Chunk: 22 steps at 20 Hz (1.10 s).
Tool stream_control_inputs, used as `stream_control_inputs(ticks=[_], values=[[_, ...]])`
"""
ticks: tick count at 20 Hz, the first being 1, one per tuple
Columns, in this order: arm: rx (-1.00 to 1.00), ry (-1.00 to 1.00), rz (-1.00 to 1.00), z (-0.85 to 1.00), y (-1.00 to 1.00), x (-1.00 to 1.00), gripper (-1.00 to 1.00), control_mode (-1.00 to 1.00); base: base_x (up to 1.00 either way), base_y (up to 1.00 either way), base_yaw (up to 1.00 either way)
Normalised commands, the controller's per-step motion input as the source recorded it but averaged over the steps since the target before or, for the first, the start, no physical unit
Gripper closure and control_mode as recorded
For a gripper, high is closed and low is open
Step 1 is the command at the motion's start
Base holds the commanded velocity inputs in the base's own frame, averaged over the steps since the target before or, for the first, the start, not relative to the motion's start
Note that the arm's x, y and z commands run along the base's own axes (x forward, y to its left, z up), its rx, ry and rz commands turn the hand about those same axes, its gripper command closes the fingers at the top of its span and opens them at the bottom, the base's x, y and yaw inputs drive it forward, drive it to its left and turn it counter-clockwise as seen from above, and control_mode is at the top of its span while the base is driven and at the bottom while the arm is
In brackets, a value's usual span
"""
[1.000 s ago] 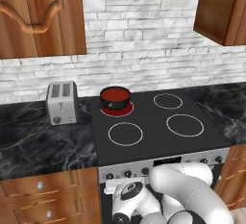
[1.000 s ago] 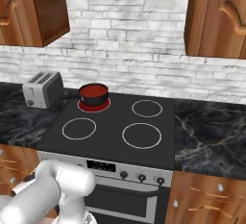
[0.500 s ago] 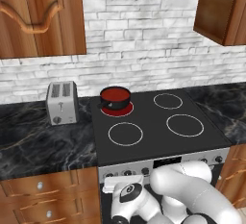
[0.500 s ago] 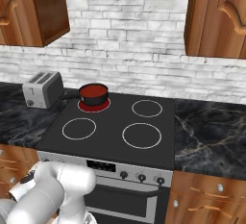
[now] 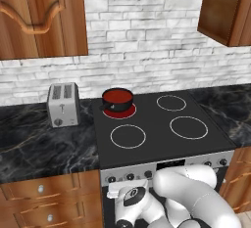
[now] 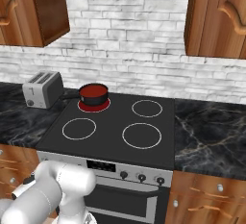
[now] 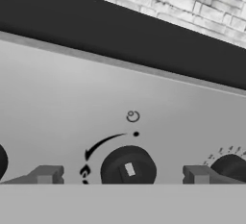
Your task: Wait until the marinara sauce is simmered to a deep red color and then turn off the stove.
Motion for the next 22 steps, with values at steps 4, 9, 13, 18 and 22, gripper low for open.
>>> stream_control_inputs(ticks=[4,9,13,18,22], values=[[0.0,0.0,0.0,0.0,-0.01,0.03,-1.0,-1.0,0.0,0.0,0.0],[0.0,0.0,0.0,0.0,0.0,0.03,1.0,-1.0,0.0,0.0,0.0],[0.0,0.0,0.0,0.0,0.0,0.0,1.0,-1.0,0.0,0.0,0.0],[0.0,0.0,0.02,0.0,-0.02,0.05,1.0,-1.0,0.0,0.0,0.0],[0.16,0.04,0.0,-0.04,-0.19,0.24,1.0,-1.0,0.0,0.0,0.0]])
